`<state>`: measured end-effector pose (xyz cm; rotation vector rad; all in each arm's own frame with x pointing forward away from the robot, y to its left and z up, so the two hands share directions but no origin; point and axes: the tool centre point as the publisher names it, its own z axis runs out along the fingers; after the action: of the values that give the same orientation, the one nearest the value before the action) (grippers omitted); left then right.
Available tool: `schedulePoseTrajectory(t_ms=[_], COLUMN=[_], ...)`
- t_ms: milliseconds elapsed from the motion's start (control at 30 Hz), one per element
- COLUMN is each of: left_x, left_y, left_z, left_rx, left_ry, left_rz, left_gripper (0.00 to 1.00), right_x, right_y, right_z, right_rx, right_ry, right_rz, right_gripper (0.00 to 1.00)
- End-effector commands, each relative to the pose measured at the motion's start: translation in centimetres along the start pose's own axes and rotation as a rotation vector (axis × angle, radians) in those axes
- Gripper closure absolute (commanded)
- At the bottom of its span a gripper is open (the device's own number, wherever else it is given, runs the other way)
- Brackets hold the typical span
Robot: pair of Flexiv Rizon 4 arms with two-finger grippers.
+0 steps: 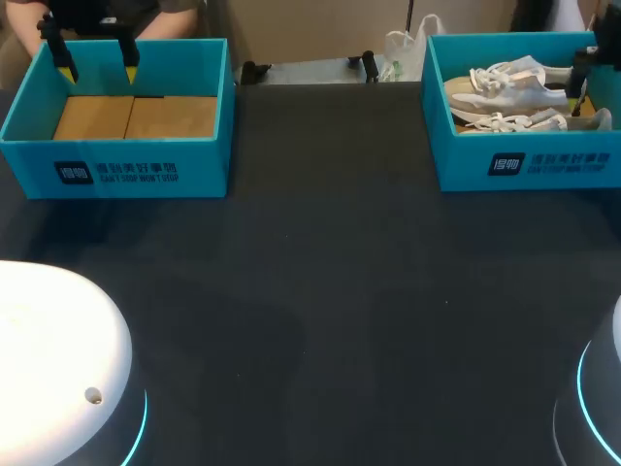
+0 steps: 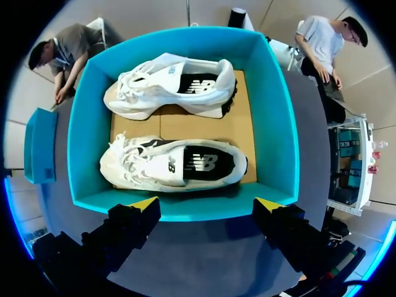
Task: Take the shoe out of the shoebox, open the shoe tongue, remove and reinsert the insole, then place the shoe into the shoebox
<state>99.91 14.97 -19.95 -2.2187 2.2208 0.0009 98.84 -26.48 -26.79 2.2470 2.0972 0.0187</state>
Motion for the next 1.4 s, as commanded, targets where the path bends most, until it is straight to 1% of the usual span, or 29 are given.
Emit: schedulePoseTrajectory(t_ms=[33,333,533,733,767,800,833,933,1133,1267,1400], left_x=[0.0,0.0,0.0,0.0,0.0,0.0,0.0,0.0,0.0,0.0,0.0], left_y=[0.0,0.0,0.0,0.0,0.0,0.0,0.0,0.0,0.0,0.0,0.0], left_z=[0.0,0.0,0.0,0.0,0.0,0.0,0.0,0.0,0.0,0.0,0.0], left_rx=[0.000,0.000,0.000,0.000,0.000,0.000,0.000,0.000,0.000,0.000,0.000], left_ry=[0.001,0.001,0.001,0.001,0.001,0.001,0.001,0.001,0.001,0.001,0.001], left_rz=[0.000,0.000,0.000,0.000,0.000,0.000,0.000,0.000,0.000,0.000,0.000], left_gripper=[0.00,0.00,0.00,0.00,0.00,0.00,0.00,0.00,0.00,0.00,0.00], right_x=[-0.7,-2.1,-2.6,-3.5,-3.6,-3.7,-3.8,-3.9,-4.2,-4.4,-4.6], right_y=[0.1,1.6,2.4,3.3,3.4,3.5,3.6,3.7,3.9,4.0,4.0], right_z=[0.6,2.5,3.1,4.1,4.2,4.4,4.5,4.9,6.1,6.6,7.3], right_rx=[-0.022,0.001,-0.008,0.002,0.003,0.005,0.007,0.010,0.023,0.029,0.038], right_ry=[0.011,-0.015,-0.005,-0.015,-0.016,-0.017,-0.017,-0.016,-0.017,-0.011,-0.004], right_rz=[-0.023,-0.053,-0.083,-0.095,-0.095,-0.093,-0.093,-0.097,-0.101,-0.103,-0.101], right_gripper=[0.00,0.00,0.00,0.00,0.02,0.06,0.08,0.07,0.00,0.05,0.04])
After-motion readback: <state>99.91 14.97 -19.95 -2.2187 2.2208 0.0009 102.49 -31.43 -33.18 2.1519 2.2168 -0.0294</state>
